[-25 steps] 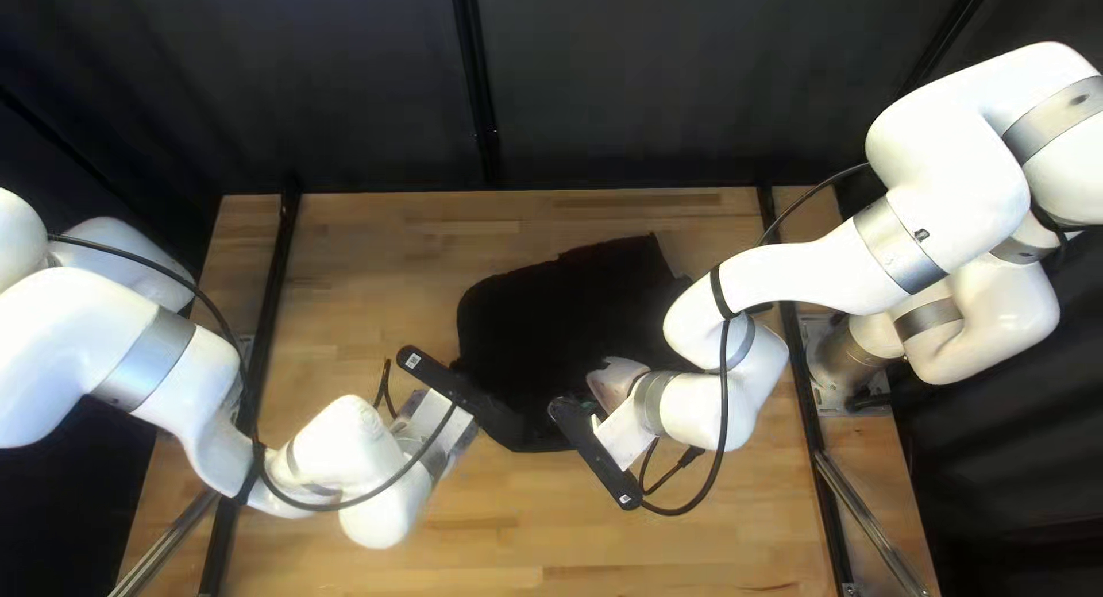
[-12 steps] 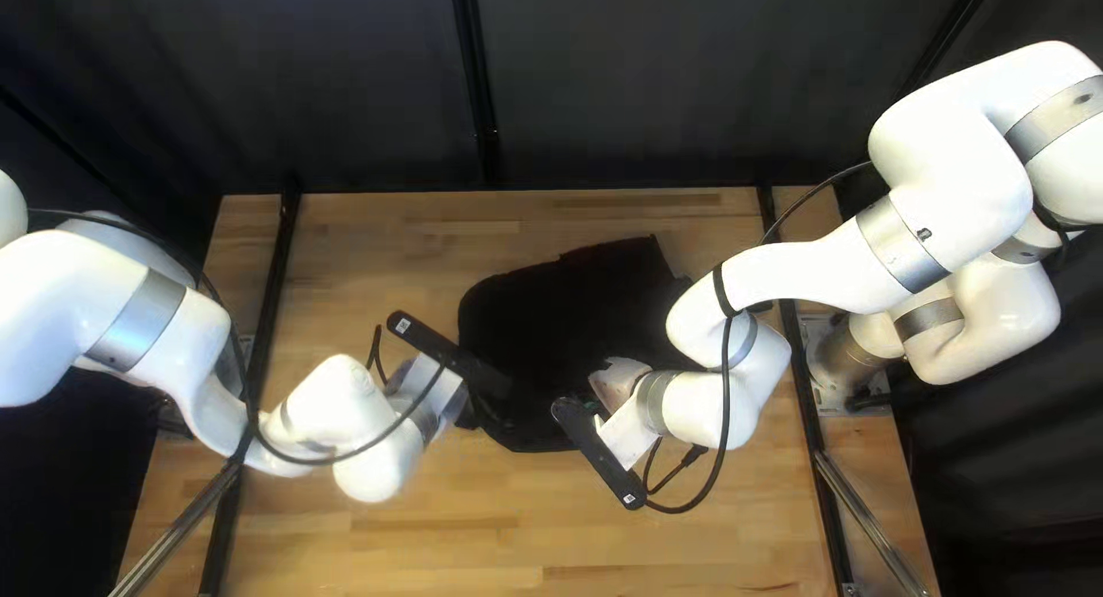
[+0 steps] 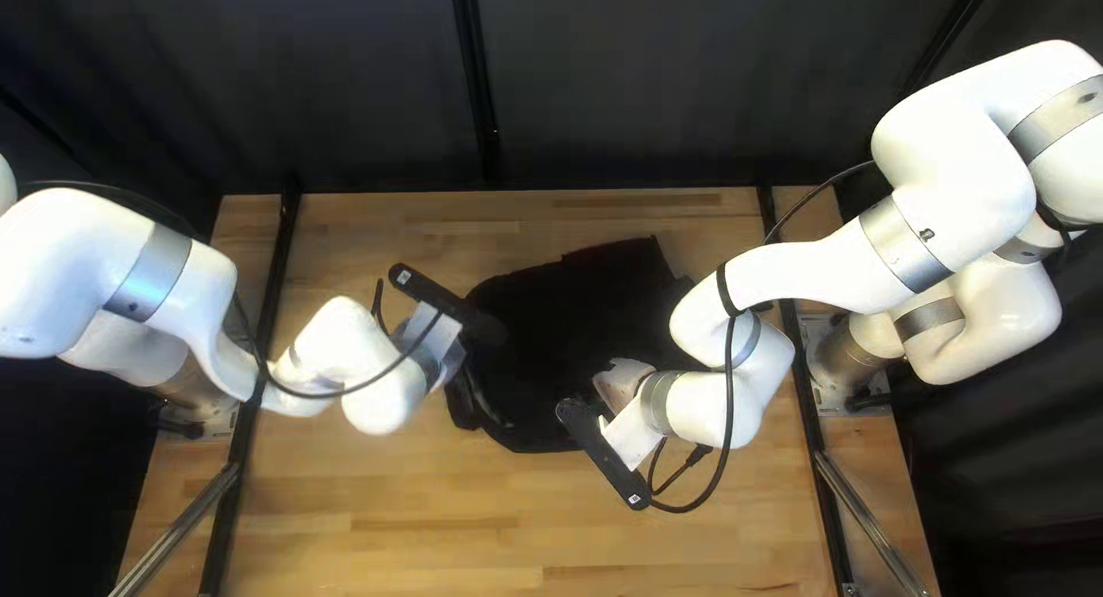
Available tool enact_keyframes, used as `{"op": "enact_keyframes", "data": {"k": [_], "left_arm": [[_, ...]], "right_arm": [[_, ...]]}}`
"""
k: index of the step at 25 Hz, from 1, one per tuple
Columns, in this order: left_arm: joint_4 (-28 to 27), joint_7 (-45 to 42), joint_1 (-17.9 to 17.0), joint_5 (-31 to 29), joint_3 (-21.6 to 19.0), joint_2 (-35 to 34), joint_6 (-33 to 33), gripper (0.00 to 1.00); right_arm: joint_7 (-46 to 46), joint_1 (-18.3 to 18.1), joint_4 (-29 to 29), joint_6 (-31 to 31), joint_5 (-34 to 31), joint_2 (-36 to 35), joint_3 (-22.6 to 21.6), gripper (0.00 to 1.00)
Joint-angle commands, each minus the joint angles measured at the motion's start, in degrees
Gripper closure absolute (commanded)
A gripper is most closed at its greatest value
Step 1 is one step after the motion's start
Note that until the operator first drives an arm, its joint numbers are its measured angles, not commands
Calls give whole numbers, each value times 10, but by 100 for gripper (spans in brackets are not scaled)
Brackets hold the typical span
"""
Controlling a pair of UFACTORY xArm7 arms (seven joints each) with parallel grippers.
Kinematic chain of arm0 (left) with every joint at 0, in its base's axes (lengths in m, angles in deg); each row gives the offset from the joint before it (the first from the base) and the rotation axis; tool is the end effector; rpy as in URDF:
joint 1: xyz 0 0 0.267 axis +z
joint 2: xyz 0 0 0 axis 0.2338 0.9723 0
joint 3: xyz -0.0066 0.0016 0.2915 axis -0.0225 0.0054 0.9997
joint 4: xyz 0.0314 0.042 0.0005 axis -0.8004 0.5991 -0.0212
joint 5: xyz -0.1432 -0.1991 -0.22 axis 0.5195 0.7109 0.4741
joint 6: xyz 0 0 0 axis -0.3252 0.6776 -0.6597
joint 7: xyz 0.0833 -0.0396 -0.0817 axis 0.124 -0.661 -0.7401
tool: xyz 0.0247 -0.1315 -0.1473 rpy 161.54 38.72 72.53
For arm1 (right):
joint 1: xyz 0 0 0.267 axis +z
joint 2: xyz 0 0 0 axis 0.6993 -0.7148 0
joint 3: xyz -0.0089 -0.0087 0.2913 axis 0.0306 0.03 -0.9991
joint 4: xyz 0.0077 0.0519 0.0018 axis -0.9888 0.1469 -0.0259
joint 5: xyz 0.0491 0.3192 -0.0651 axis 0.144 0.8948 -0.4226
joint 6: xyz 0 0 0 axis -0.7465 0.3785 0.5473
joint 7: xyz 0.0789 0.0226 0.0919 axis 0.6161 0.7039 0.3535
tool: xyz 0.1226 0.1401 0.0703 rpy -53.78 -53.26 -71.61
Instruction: Remove a lunch box from a kids backpack
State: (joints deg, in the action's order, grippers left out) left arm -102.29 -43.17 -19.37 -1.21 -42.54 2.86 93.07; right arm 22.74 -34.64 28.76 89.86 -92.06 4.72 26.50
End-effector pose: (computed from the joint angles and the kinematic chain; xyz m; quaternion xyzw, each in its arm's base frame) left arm 0.3910 0.0836 0.0909 -0.8358 -0.4488 -0.1785 0.2610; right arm 0.4320 0.0665 0.1185 0.8815 0.3725 0.1399 0.2542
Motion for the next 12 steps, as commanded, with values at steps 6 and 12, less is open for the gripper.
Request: {"op": "enact_keyframes", "data": {"k": [6,12], "left_arm": [[-9,89,46,6,44,-10,-45,100],[-49,174,81,48,67,37,-85,100]], "right_arm": [[-14,0,3,-6,10,3,3,100],[-24,0,4,-11,15,5,6,100]]}}
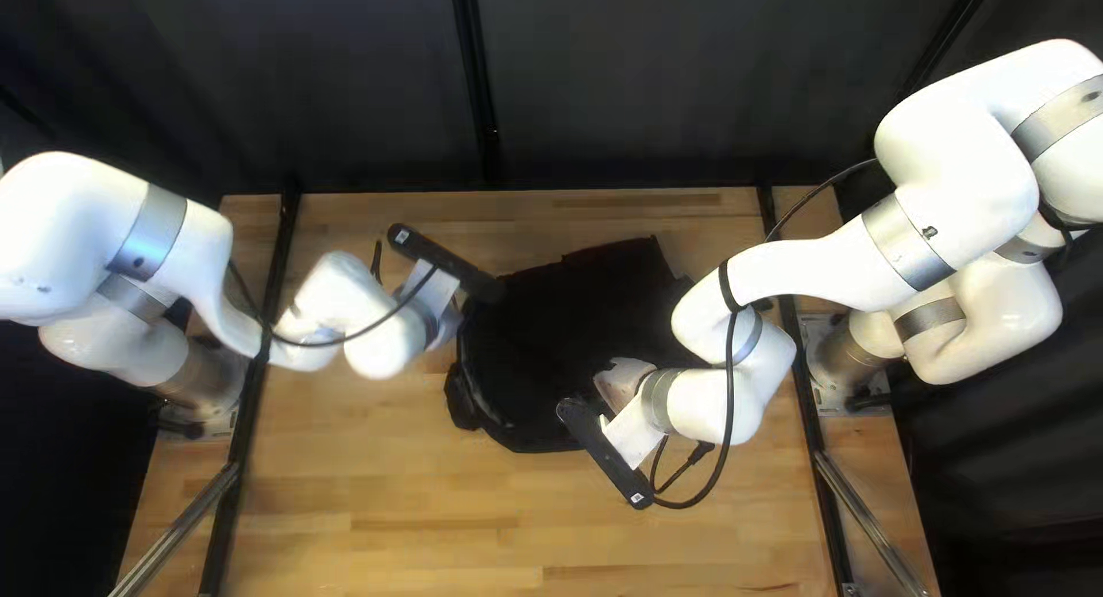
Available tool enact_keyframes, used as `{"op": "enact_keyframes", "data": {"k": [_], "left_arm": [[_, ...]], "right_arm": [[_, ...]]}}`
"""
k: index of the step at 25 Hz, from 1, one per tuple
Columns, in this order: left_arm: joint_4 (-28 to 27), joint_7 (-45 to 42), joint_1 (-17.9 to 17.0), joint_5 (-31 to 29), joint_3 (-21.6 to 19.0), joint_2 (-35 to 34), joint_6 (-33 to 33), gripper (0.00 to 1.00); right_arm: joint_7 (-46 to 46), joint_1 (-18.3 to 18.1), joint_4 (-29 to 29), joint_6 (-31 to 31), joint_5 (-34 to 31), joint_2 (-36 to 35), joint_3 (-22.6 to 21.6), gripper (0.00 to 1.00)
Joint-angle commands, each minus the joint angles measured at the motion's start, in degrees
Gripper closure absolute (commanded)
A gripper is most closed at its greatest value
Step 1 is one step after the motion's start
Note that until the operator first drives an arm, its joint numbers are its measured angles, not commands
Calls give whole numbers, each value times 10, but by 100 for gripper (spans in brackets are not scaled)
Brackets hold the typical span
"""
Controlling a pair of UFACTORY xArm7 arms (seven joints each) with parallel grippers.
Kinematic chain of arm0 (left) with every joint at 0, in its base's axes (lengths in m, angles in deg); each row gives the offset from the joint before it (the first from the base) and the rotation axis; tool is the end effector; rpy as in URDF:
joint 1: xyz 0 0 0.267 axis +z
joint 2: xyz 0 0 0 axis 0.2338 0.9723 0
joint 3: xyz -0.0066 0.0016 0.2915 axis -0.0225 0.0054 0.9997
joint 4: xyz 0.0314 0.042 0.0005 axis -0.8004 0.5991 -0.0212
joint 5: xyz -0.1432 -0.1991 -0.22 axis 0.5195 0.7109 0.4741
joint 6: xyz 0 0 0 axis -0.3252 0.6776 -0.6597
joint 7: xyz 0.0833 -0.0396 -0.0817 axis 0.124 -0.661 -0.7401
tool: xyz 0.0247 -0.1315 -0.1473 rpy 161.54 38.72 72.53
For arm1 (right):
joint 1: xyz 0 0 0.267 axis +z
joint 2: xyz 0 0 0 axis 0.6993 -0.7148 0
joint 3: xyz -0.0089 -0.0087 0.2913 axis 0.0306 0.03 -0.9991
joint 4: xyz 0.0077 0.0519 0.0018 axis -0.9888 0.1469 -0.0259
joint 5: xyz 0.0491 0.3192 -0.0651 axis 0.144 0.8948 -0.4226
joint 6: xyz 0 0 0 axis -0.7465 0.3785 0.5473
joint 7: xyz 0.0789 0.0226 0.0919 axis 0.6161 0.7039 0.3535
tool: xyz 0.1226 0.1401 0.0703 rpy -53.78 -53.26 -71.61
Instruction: Remove a lunch box from a kids backpack
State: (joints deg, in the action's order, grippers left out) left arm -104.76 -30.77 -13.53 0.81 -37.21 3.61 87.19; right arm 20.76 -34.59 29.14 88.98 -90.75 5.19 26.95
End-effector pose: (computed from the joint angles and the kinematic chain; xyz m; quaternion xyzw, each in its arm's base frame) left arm 0.4079 0.1378 0.0964 -0.8474 -0.4488 -0.1537 0.2386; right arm 0.4307 0.0680 0.1186 0.8811 0.3786 0.1395 0.2466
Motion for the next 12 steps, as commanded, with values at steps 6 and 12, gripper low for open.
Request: {"op": "enact_keyframes", "data": {"k": [6,12], "left_arm": [[-61,122,56,76,19,75,-52,100],[-119,197,85,134,10,121,-45,100]], "right_arm": [[-8,0,2,-6,6,2,3,100],[-15,0,3,-9,11,3,4,100]]}}
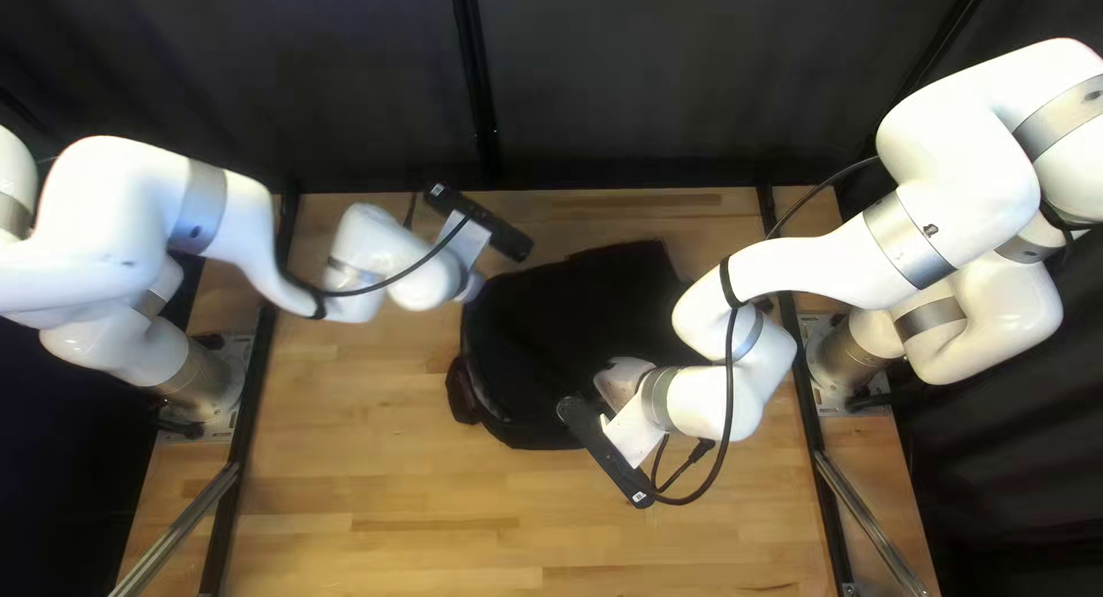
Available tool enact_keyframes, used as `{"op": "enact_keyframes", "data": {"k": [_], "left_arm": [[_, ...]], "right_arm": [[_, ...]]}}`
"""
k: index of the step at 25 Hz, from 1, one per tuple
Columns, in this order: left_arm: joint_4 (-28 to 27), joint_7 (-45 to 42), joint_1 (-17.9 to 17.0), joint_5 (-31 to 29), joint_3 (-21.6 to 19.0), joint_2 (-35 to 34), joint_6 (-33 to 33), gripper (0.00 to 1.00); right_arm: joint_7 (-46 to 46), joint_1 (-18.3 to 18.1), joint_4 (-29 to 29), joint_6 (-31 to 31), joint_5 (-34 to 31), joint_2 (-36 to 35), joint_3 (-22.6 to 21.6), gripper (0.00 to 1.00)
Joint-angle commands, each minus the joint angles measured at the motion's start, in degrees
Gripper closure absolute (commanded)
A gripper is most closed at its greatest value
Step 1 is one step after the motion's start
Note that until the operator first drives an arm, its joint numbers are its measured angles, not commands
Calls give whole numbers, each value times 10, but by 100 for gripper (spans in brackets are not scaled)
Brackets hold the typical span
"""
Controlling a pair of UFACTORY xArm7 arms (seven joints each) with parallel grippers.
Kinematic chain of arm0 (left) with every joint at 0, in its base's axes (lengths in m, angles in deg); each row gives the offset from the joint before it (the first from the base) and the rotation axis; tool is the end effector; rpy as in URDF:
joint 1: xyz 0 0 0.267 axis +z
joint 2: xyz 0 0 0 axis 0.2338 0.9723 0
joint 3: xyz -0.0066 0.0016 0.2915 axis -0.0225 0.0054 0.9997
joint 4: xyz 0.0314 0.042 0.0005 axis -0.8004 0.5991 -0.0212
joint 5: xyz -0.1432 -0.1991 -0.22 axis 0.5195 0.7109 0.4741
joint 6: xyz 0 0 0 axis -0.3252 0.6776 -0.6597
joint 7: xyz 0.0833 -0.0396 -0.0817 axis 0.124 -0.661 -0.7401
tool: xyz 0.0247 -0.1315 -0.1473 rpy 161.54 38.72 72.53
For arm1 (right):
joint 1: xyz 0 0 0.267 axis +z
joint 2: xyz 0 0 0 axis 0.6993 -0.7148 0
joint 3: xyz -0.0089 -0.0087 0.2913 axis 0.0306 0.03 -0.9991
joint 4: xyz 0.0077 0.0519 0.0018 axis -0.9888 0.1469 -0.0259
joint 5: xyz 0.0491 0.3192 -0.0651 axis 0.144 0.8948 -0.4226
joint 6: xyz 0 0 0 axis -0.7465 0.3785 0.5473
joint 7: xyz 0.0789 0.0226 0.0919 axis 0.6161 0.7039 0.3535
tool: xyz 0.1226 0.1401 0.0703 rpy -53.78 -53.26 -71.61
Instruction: Remove a lunch box from a kids backpack
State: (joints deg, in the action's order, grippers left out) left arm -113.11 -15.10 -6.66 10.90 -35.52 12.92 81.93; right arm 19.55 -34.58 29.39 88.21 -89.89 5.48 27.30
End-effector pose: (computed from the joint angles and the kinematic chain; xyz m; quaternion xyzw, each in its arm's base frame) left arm 0.4397 0.1838 0.0847 -0.8589 -0.4449 -0.1187 0.2242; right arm 0.4304 0.0693 0.1187 0.8813 0.3818 0.1407 0.2405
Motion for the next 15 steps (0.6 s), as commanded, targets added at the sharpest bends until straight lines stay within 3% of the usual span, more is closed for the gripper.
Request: {"op": "enact_keyframes", "data": {"k": [1,15], "left_arm": [[-42,48,19,39,-9,33,11,100],[-93,132,40,81,-23,59,44,100]], "right_arm": [[-3,0,0,-1,3,1,1,100],[-8,3,-4,7,16,-1,0,100]]}}
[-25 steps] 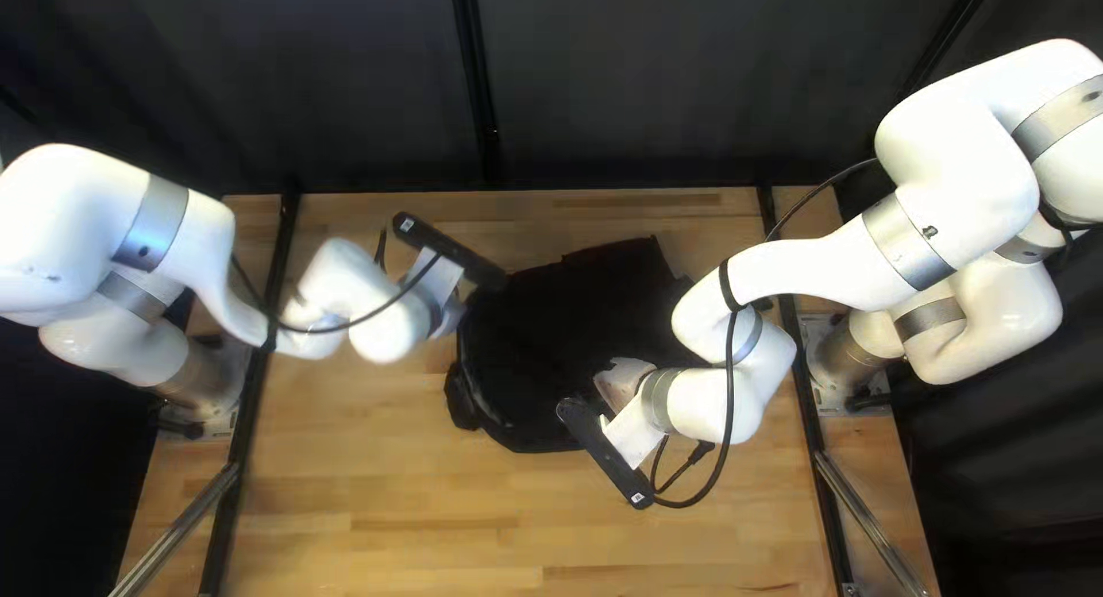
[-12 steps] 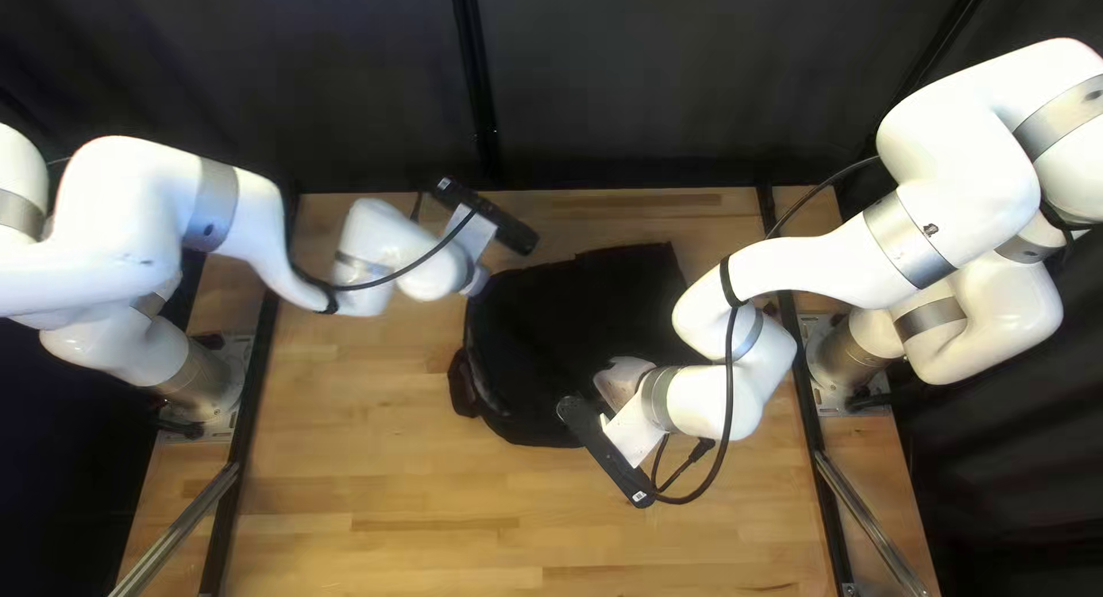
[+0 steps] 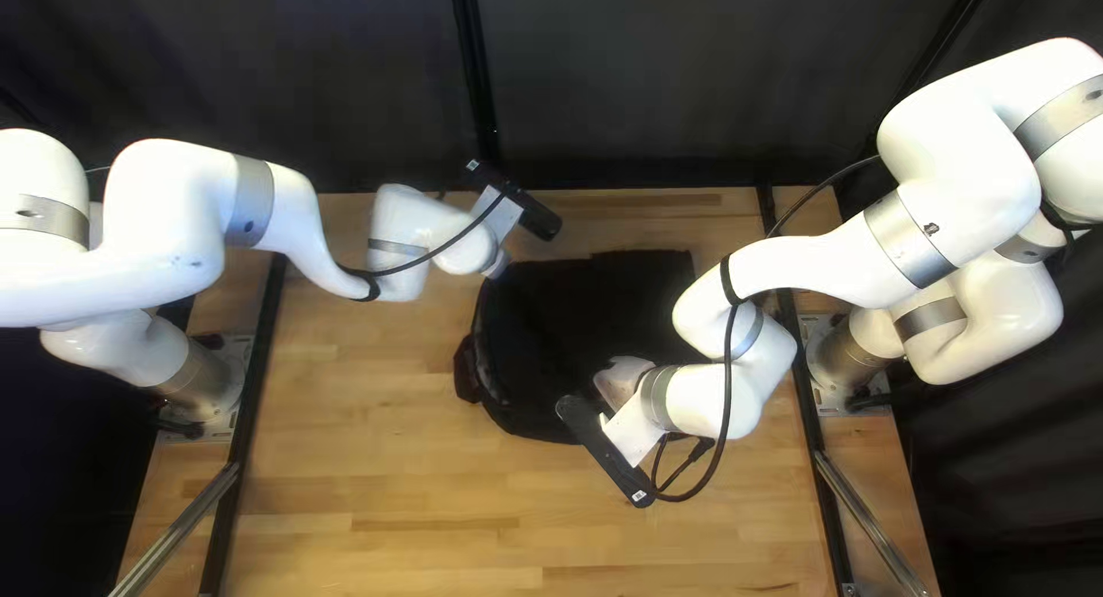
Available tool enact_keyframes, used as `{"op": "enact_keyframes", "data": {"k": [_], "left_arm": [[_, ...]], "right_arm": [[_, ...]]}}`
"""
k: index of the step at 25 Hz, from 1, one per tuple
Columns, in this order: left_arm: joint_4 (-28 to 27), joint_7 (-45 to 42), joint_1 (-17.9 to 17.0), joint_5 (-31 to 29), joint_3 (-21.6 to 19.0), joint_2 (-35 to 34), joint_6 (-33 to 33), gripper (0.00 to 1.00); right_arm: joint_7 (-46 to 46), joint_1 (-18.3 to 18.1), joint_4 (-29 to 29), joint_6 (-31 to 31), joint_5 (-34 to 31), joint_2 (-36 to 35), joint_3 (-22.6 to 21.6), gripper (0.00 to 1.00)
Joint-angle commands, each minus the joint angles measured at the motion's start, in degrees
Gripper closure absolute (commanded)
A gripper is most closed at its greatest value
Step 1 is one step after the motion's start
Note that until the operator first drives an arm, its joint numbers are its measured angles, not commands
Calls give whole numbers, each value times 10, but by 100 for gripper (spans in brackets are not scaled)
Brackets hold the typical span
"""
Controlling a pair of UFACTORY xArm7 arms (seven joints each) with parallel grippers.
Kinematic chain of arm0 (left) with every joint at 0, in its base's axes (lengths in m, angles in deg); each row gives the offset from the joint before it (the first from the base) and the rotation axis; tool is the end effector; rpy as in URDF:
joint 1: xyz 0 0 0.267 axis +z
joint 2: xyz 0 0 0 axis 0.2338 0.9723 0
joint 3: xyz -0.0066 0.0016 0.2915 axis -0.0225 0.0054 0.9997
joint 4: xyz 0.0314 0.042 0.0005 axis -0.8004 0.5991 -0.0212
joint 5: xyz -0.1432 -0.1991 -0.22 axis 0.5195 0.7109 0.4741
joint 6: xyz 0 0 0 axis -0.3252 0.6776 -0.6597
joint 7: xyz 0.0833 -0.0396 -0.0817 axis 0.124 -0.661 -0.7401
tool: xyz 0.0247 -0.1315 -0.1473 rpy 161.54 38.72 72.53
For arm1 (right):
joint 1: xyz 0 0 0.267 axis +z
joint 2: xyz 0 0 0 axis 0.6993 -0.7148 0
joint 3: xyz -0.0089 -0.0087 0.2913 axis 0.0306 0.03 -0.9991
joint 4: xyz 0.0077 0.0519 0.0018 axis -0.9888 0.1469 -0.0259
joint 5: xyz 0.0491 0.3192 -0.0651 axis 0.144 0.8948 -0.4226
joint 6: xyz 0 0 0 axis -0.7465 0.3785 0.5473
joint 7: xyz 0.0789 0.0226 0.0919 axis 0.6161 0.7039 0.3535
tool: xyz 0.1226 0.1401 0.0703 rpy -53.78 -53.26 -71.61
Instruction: Remove a lunch box from a kids backpack
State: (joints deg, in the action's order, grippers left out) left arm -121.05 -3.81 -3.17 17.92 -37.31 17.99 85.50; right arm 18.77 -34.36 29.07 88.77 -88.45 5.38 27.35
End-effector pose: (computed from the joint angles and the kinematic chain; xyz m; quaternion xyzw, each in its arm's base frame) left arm 0.4604 0.1983 0.0901 -0.8737 -0.4202 -0.0872 0.2289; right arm 0.4293 0.0697 0.1186 0.8842 0.3785 0.1360 0.2374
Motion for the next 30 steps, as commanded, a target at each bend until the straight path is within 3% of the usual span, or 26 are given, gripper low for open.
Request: {"op": "enact_keyframes", "data": {"k": [1,7,8,9,14,21,30], "left_arm": [[-19,24,6,14,-6,12,11,100],[-14,32,5,15,-9,8,10,99],[-5,29,1,9,-10,1,7,32],[2,26,-3,4,-10,-7,8,3],[55,-5,-34,-42,-16,-72,31,0],[177,-102,-73,-132,-54,-215,99,0],[275,-198,-109,-152,-127,-322,173,0]], "right_arm": [[0,0,-1,1,2,0,0,100],[-1,0,-1,3,3,-1,0,100],[-1,0,-1,2,3,-1,0,100],[-1,0,-1,3,3,-1,0,100],[-6,2,-1,7,7,0,0,100],[-47,9,-3,23,43,4,2,100],[-203,31,-13,64,169,17,22,100]]}}
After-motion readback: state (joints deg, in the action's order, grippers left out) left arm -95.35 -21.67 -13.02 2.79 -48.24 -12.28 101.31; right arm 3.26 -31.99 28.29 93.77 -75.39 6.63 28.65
